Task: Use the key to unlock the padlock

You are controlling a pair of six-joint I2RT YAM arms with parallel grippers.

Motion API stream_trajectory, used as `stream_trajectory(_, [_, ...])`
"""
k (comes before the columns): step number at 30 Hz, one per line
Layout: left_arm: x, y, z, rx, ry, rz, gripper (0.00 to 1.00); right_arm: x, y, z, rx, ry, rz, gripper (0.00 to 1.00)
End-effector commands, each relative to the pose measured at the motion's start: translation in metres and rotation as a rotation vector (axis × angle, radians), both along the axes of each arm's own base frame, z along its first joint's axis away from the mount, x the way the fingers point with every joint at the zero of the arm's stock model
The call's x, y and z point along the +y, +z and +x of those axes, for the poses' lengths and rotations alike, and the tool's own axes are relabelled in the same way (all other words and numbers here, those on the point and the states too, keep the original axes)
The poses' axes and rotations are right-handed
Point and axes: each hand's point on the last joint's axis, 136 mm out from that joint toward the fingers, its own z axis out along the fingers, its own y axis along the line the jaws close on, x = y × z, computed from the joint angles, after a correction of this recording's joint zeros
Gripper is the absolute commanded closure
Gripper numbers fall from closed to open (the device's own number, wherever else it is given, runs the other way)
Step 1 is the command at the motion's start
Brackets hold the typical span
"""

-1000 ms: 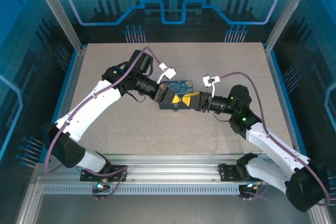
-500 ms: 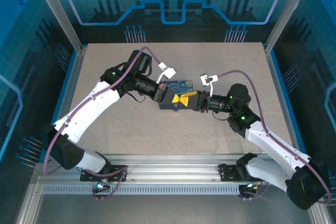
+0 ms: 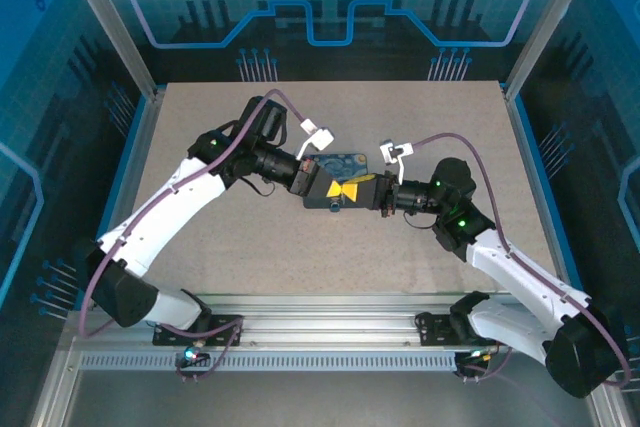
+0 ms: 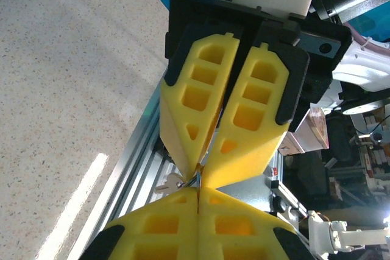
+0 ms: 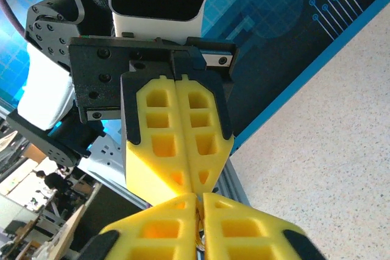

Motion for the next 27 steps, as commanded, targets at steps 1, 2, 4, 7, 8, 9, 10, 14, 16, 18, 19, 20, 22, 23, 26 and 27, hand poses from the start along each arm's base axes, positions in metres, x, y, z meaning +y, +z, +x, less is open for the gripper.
stream_trajectory(1, [-0.001,0.005,-0.006,-0.007,-0.013,-0.024,1.0,0.003,0.024,-0.014,-0.083,0.058,0.026,0.97])
stream_trajectory(2, [-0.001,0.006,-0.006,-0.009,-0.014,-0.024,1.0,0.003,0.024,-0.015,-0.087,0.058,0.024,0.99])
stream_trajectory(4, [0.0,0.006,-0.006,-0.014,-0.012,-0.026,1.0,0.002,0.023,-0.016,-0.097,0.054,0.017,1.0])
stream_trajectory(7, [0.001,0.006,-0.003,-0.017,0.008,-0.026,0.81,-0.002,0.021,-0.015,-0.107,0.019,-0.012,1.0])
stream_trajectory(8, [0.002,0.007,-0.001,-0.017,0.018,-0.032,0.74,-0.003,0.02,-0.014,-0.113,0.005,-0.026,1.0])
stream_trajectory(9, [0.004,0.009,0.001,-0.016,0.032,-0.04,0.64,-0.005,0.019,-0.013,-0.117,-0.011,-0.04,1.0])
stream_trajectory(10, [0.007,0.009,0.005,-0.016,0.057,-0.047,0.56,-0.007,0.016,-0.013,-0.11,-0.026,-0.059,1.0])
stream_trajectory(14, [0.021,0.016,0.02,-0.007,0.146,-0.079,0.43,-0.012,0.011,-0.008,-0.119,-0.072,-0.131,1.0])
stream_trajectory(16, [0.03,0.015,0.031,0.004,0.214,-0.075,0.39,-0.016,0.007,-0.003,-0.121,-0.111,-0.188,1.0])
stream_trajectory(18, [0.038,0.011,0.041,0.019,0.279,-0.065,0.36,-0.019,0.001,0.004,-0.131,-0.147,-0.261,1.0])
stream_trajectory(19, [0.042,0.009,0.046,0.032,0.314,-0.06,0.34,-0.021,0.001,0.007,-0.148,-0.171,-0.301,1.0])
stream_trajectory(20, [0.045,0.006,0.051,0.043,0.346,-0.054,0.32,-0.023,-0.002,0.011,-0.164,-0.19,-0.345,1.0])
stream_trajectory(22, [0.051,-0.002,0.061,0.064,0.419,-0.043,0.3,-0.029,-0.01,0.023,-0.205,-0.262,-0.468,1.0])
stream_trajectory(23, [0.053,-0.005,0.065,0.071,0.443,-0.041,0.29,-0.032,-0.013,0.029,-0.227,-0.29,-0.519,1.0])
stream_trajectory(26, [0.055,-0.013,0.074,0.123,0.509,-0.061,0.24,-0.043,-0.02,0.051,-0.309,-0.399,-0.685,1.0])
stream_trajectory(27, [0.056,-0.015,0.077,0.146,0.524,-0.07,0.24,-0.046,-0.021,0.058,-0.341,-0.429,-0.731,1.0])
